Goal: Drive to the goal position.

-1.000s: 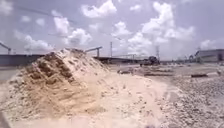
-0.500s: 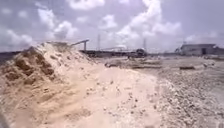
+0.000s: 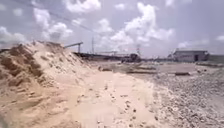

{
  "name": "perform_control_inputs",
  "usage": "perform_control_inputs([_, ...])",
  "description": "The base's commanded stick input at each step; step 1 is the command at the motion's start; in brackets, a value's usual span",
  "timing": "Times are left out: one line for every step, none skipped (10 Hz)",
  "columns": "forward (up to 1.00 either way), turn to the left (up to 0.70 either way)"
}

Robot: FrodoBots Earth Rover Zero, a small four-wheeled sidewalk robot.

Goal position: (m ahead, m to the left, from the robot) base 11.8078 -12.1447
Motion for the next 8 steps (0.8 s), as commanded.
perform_control_inputs([0.44,-0.27])
perform_control_inputs([0.44,-0.27])
perform_control_inputs([0.44,-0.13])
perform_control_inputs([0.44,0.00])
perform_control_inputs([0.44,0.00])
perform_control_inputs([0.44,0.00])
perform_control_inputs([0.44,0.00])
perform_control_inputs([0.44,0.00])
